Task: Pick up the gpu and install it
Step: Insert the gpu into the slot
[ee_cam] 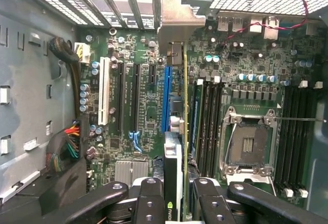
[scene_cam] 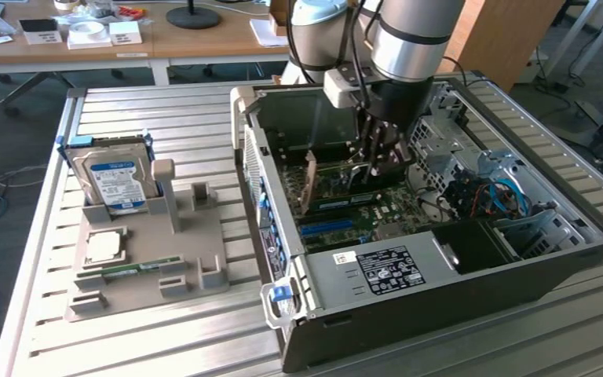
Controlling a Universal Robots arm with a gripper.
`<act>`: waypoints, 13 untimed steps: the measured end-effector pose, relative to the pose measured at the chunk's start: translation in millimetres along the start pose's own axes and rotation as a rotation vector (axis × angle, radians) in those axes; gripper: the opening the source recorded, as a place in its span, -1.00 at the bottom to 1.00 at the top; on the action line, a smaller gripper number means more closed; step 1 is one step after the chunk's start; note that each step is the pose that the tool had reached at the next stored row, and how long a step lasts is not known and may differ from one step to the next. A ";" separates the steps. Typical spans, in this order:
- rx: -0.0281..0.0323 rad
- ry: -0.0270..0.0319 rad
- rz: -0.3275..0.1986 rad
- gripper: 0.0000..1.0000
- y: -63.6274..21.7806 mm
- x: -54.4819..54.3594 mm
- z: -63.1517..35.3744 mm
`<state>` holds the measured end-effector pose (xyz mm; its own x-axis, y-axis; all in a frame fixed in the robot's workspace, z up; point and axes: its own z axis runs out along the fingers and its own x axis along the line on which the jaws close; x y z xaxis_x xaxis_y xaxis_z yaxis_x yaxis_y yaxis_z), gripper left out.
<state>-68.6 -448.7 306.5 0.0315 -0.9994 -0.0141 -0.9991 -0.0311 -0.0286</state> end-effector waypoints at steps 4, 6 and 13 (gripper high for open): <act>0.0002 0.0002 0.010 -0.47 0.1 0.0 0.3; 0.0002 0.0003 0.012 -0.47 0.2 0.0 0.5; 0.0002 0.0004 0.013 -0.47 0.7 0.0 1.8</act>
<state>-69.3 -448.7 304.7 0.0189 -0.9997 -0.0140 -0.9994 -0.0185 -0.0287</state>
